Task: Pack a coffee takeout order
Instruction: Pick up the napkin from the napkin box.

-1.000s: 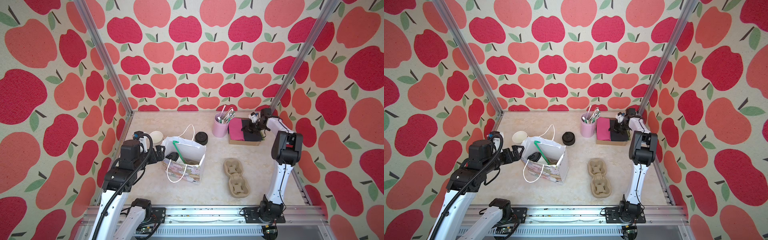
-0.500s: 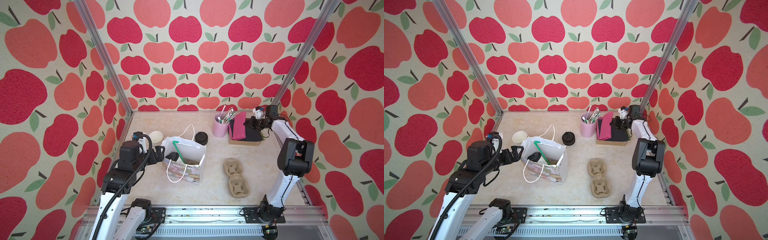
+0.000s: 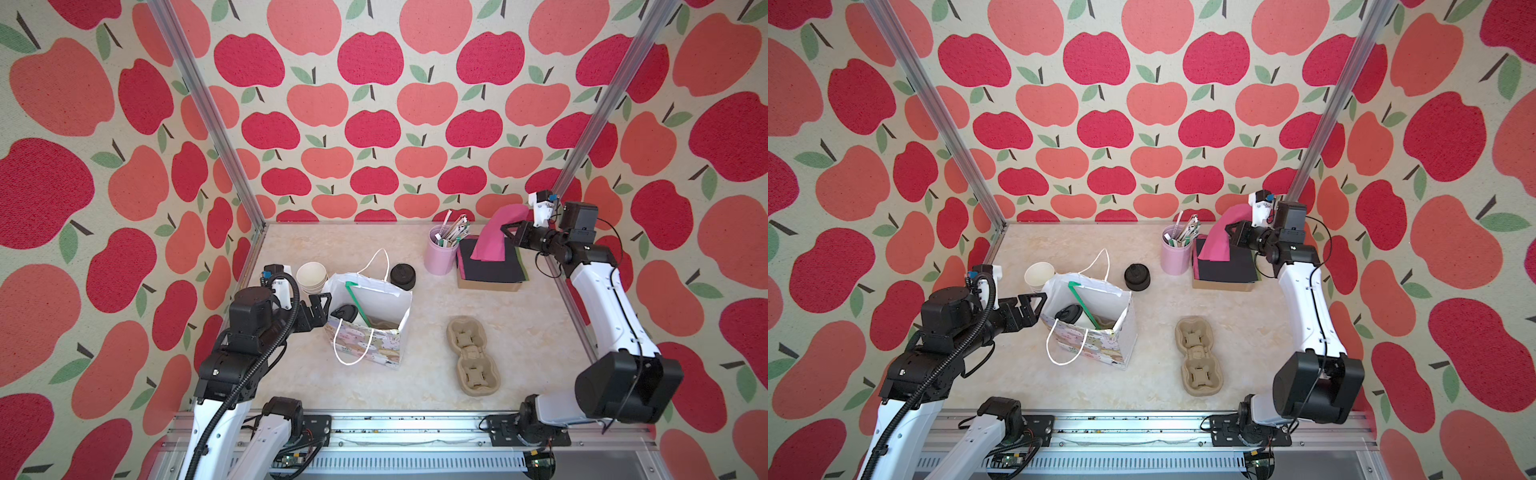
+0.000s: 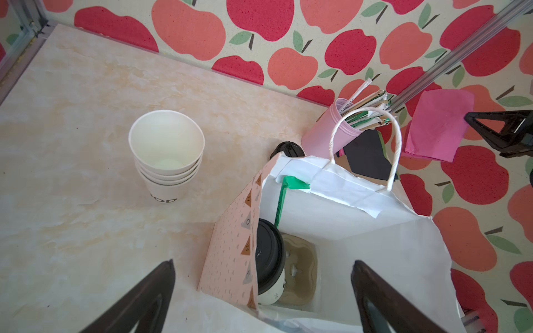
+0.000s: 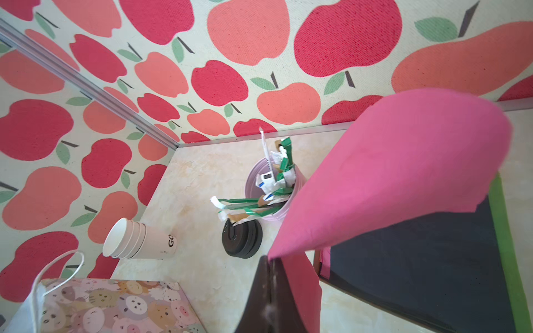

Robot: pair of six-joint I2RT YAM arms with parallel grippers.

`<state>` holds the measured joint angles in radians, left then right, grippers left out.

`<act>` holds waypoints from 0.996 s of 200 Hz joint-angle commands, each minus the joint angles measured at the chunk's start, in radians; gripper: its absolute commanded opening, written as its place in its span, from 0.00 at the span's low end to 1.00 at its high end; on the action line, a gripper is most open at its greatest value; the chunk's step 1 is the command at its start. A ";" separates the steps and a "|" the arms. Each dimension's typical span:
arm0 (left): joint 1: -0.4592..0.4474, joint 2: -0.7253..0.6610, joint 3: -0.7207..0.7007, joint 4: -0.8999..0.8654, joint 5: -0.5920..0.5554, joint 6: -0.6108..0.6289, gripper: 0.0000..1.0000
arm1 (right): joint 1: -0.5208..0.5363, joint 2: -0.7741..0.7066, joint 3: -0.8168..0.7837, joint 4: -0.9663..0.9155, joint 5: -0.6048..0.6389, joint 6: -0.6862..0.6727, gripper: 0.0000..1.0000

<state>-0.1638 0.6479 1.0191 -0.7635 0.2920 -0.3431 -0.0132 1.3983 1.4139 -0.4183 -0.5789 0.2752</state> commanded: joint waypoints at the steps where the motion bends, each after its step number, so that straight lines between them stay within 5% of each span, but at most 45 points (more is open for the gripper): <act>1: 0.003 0.005 0.056 0.078 0.099 0.054 0.98 | 0.053 -0.080 -0.013 -0.031 -0.066 -0.012 0.00; 65: -0.015 0.100 0.128 0.239 0.295 0.080 0.96 | 0.276 -0.163 0.033 -0.174 -0.108 -0.050 0.00; 102: -0.131 0.196 0.151 0.398 0.337 0.025 0.93 | 0.409 -0.167 0.065 -0.237 -0.134 -0.071 0.00; 148: -0.371 0.319 0.262 0.339 0.165 0.395 0.98 | 0.476 -0.134 0.133 -0.352 -0.124 -0.121 0.00; 199: -0.449 0.503 0.372 0.261 0.183 0.706 0.99 | 0.513 -0.117 0.177 -0.416 -0.126 -0.154 0.00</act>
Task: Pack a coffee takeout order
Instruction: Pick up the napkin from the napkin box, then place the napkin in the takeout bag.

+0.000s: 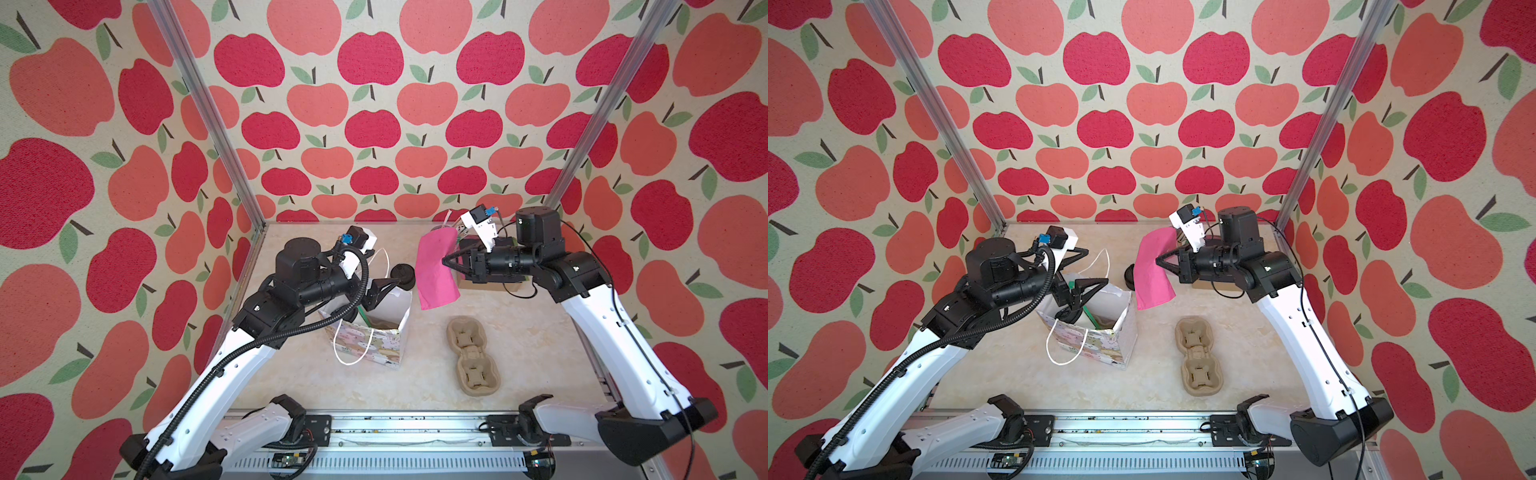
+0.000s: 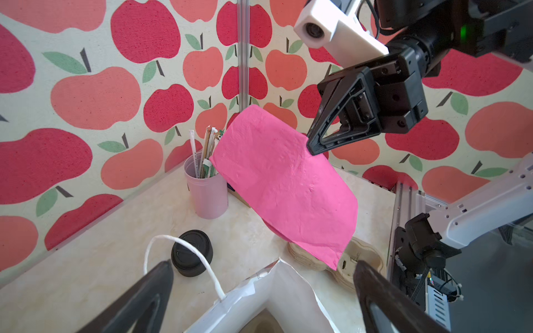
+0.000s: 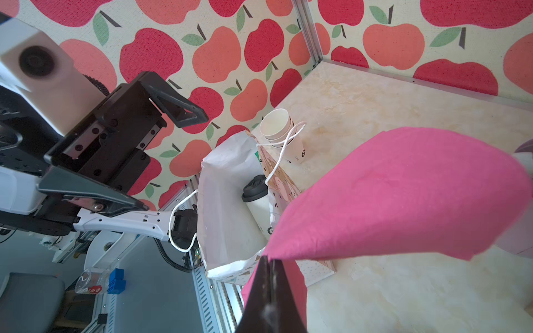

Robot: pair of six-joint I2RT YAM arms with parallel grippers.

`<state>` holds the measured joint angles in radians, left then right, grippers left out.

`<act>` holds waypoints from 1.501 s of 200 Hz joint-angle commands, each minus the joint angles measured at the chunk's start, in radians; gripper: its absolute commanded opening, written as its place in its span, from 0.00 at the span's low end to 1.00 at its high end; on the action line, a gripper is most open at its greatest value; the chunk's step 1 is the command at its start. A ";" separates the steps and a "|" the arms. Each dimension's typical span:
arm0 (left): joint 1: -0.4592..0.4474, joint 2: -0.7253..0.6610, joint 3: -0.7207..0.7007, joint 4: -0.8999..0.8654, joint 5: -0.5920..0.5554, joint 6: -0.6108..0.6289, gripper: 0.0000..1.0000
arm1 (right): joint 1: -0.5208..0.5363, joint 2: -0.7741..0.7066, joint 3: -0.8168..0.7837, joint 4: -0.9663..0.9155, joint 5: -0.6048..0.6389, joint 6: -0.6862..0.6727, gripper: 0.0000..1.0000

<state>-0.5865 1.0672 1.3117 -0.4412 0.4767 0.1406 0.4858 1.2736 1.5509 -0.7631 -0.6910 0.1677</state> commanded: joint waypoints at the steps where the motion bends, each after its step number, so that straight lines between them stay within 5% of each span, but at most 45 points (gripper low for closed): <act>1: -0.027 0.088 0.083 -0.065 0.000 0.228 0.99 | 0.013 0.007 0.041 -0.072 -0.013 -0.047 0.00; 72: -0.139 0.240 0.134 -0.011 0.004 0.501 0.99 | 0.029 -0.007 0.028 -0.093 -0.033 -0.054 0.00; 210: -0.159 0.356 0.221 -0.034 0.197 0.499 1.00 | 0.112 0.012 -0.023 -0.012 -0.015 0.024 0.00; 300: -0.162 0.424 0.293 -0.148 0.271 0.503 0.80 | 0.113 -0.006 -0.063 0.058 -0.062 0.076 0.00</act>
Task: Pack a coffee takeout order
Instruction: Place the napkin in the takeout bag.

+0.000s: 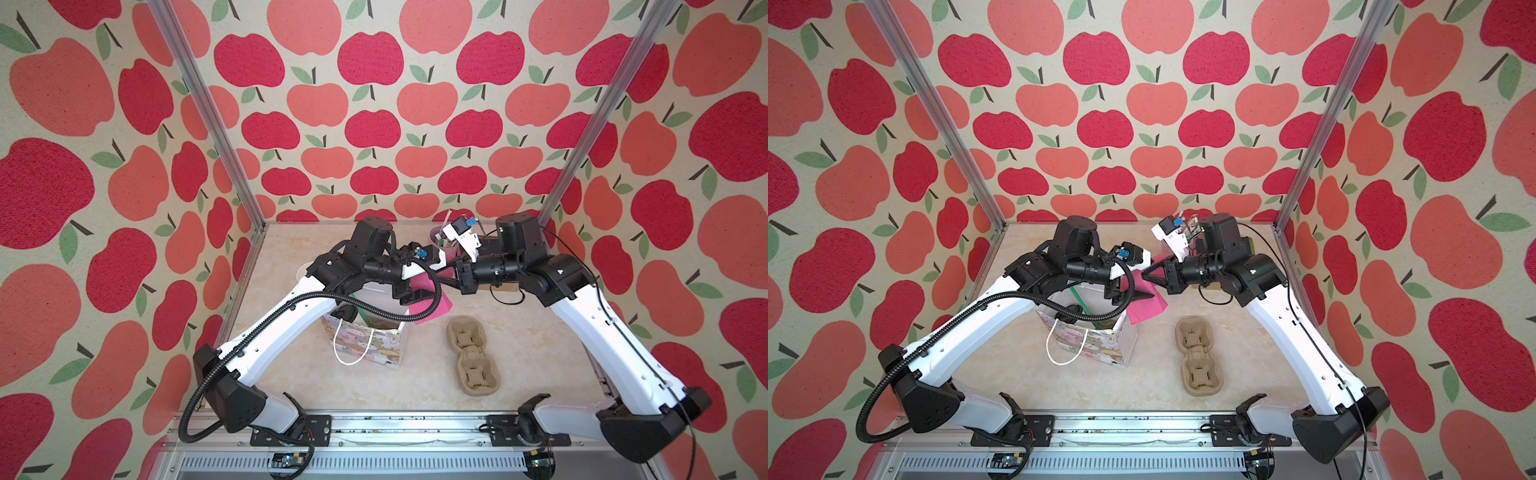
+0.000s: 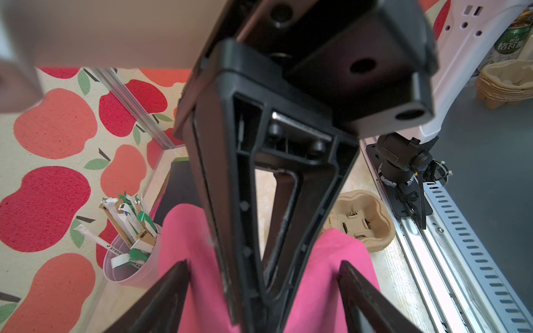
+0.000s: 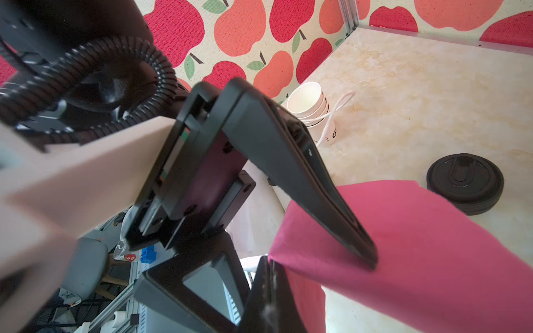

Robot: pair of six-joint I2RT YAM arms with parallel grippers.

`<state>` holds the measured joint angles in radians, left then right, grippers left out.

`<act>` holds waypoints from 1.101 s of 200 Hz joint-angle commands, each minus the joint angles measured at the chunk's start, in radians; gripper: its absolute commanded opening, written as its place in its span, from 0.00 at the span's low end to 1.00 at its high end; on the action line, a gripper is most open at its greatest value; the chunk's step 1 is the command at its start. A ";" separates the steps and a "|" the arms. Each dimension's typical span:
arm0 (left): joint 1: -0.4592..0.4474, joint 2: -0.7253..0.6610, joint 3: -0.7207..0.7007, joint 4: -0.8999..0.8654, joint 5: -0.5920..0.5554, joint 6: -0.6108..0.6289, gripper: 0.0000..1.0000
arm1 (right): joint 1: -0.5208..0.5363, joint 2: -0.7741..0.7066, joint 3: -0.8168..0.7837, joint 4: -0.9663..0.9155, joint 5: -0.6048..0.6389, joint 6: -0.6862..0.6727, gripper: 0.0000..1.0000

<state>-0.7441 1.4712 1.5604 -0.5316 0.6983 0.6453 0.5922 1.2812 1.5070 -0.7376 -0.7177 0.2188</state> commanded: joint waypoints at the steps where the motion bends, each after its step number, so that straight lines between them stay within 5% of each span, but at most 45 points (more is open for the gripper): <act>1: -0.005 0.020 0.045 -0.059 0.050 -0.001 0.80 | 0.006 -0.013 -0.019 0.031 -0.035 0.024 0.00; 138: -0.021 0.023 0.053 -0.045 -0.038 0.005 0.15 | 0.007 -0.066 -0.025 0.048 0.004 0.003 0.05; 166: -0.026 0.018 0.045 -0.024 -0.064 0.005 0.00 | 0.006 -0.081 -0.027 0.044 0.019 -0.005 0.13; 186: -0.028 0.009 0.037 -0.012 -0.080 0.005 0.00 | 0.006 -0.097 -0.028 0.046 0.037 -0.020 0.17; 220: -0.031 -0.021 0.027 -0.011 -0.135 0.024 0.00 | 0.006 -0.139 -0.038 0.044 0.111 -0.067 0.40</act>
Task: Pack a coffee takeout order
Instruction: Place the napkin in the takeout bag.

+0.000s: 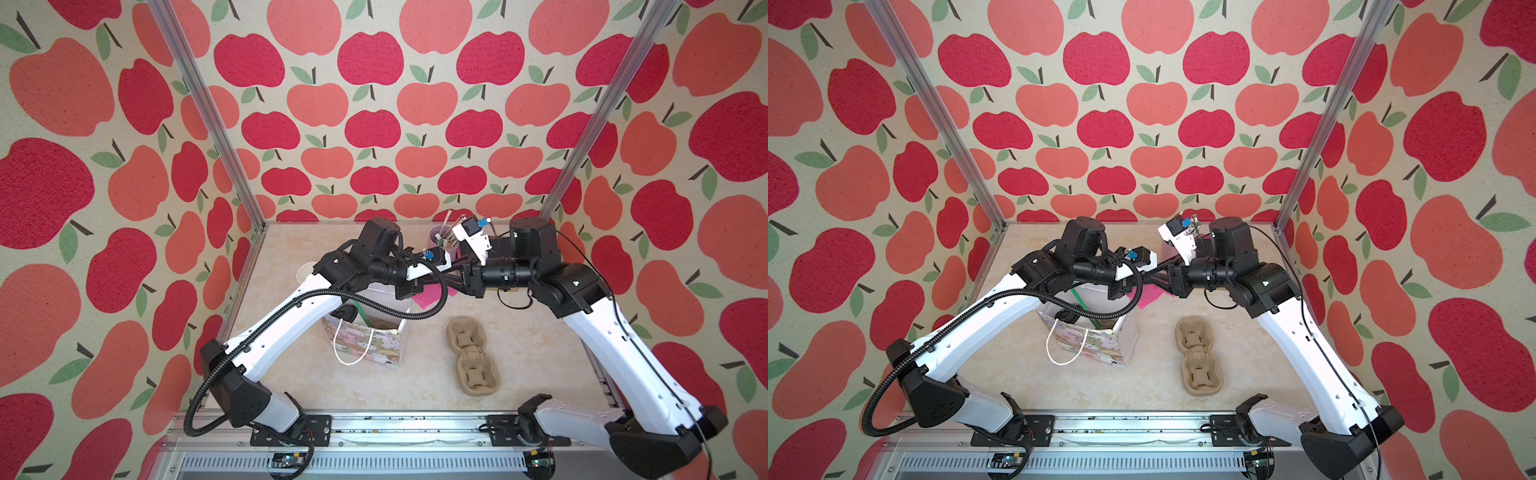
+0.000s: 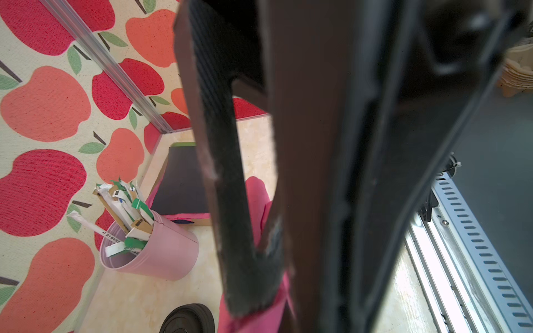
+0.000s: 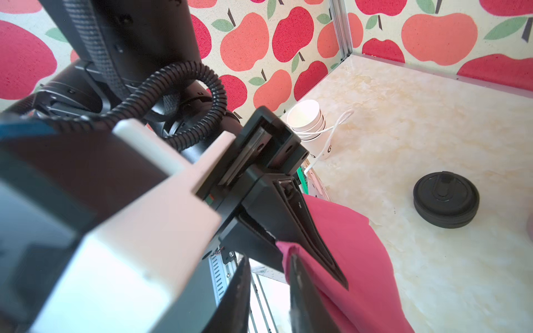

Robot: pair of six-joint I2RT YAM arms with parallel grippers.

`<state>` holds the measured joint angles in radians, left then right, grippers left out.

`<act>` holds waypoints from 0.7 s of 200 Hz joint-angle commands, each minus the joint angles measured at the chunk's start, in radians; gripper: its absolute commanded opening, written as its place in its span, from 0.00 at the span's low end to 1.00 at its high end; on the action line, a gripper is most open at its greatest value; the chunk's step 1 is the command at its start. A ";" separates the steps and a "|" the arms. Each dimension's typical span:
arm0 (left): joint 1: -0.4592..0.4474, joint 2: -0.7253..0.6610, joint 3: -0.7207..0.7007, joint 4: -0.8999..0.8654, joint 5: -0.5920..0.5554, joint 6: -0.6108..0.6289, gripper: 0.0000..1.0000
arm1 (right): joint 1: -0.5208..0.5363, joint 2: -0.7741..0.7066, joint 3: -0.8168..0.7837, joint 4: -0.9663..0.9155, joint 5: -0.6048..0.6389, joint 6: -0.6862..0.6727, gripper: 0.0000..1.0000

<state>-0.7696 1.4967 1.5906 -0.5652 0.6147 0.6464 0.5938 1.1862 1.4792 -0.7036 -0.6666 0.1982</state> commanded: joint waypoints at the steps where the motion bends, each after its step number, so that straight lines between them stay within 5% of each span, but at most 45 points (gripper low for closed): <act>1: -0.005 -0.049 -0.003 0.020 -0.055 0.025 0.00 | 0.005 -0.047 -0.011 0.010 0.063 -0.049 0.41; 52: -0.014 -0.137 0.091 -0.194 -0.202 0.104 0.00 | 0.005 -0.152 -0.092 0.096 0.258 -0.077 0.81; 140: -0.022 -0.281 0.095 -0.555 -0.487 0.099 0.00 | 0.005 -0.369 -0.424 0.109 0.358 0.193 0.99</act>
<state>-0.7879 1.2152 1.6760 -0.9661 0.2497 0.7486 0.5938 0.9035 1.1679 -0.6037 -0.3504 0.2501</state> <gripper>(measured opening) 0.054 0.991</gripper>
